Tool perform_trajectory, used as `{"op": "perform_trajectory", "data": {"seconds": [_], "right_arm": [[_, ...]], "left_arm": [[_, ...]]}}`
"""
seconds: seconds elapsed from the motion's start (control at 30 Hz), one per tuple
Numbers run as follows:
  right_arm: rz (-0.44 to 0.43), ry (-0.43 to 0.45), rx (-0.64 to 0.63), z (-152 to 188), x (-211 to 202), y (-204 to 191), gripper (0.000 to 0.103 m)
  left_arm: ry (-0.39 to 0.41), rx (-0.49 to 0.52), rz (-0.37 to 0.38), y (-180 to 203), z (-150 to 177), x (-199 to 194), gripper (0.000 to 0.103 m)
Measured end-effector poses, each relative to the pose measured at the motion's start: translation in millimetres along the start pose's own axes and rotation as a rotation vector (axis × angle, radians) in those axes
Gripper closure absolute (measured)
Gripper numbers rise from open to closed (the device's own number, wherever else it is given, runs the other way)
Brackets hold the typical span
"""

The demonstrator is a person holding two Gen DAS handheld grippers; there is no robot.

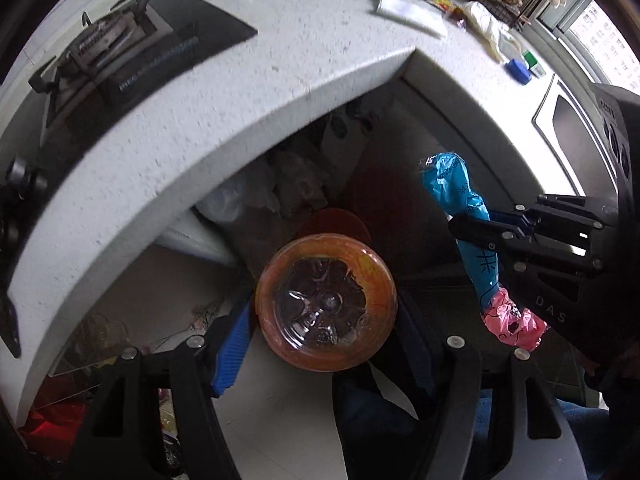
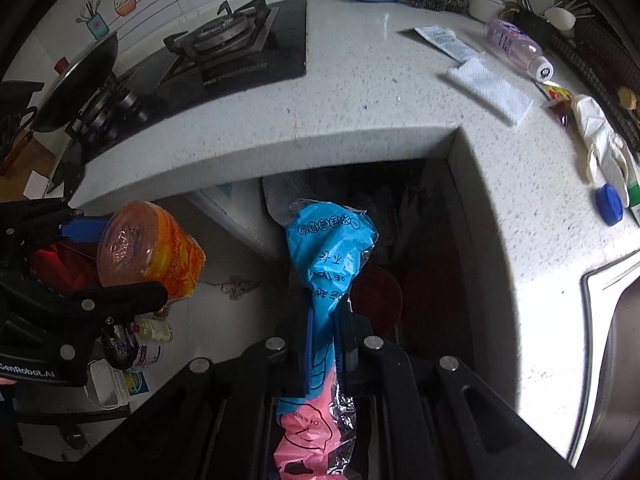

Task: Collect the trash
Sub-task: 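Carry the lid and bag down to the red bucket under the counter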

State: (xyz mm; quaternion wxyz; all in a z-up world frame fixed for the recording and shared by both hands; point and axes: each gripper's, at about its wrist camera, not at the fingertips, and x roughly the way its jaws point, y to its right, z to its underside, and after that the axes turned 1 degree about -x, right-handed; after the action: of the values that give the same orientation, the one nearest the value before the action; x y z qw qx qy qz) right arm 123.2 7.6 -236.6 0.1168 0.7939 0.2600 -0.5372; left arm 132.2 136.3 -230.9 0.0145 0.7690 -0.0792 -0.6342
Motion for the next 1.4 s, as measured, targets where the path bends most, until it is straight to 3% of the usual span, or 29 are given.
{"op": "perform_trajectory", "data": {"seconds": [0.13,0.23,0.53,0.73,0.83,1.07,1.33,1.4], "right_arm": [[-0.005,-0.039,0.037,24.5,47.6,7.2,0.095],[0.016,-0.056,0.059,35.2,91.8,21.1,0.095],[0.098,-0.031,0.136,74.9,209.7,74.9,0.095],[0.149,-0.020,0.170,82.8,256.8,103.3,0.095],[0.146,-0.002,0.216,84.2,266.7,118.1,0.095],[0.133,-0.004,0.243,85.6,266.7,125.9,0.095],[0.109,-0.001,0.230,87.8,263.4,126.0,0.095],[0.109,0.001,0.230,88.5,262.5,125.9,0.095]], "left_arm": [[-0.013,-0.027,0.036,-3.9,6.1,54.8,0.037],[-0.027,-0.032,0.021,-5.2,2.9,105.0,0.037],[-0.062,0.019,0.052,8.7,-5.3,263.3,0.037],[-0.061,0.060,0.062,18.9,-9.8,327.4,0.037],[-0.066,0.066,0.060,21.0,-16.8,345.7,0.037],[-0.058,0.096,0.003,27.0,-28.7,346.5,0.036],[-0.058,0.012,0.055,9.9,-37.0,343.7,0.035],[-0.060,-0.014,0.098,5.0,-37.0,343.8,0.024]]}}
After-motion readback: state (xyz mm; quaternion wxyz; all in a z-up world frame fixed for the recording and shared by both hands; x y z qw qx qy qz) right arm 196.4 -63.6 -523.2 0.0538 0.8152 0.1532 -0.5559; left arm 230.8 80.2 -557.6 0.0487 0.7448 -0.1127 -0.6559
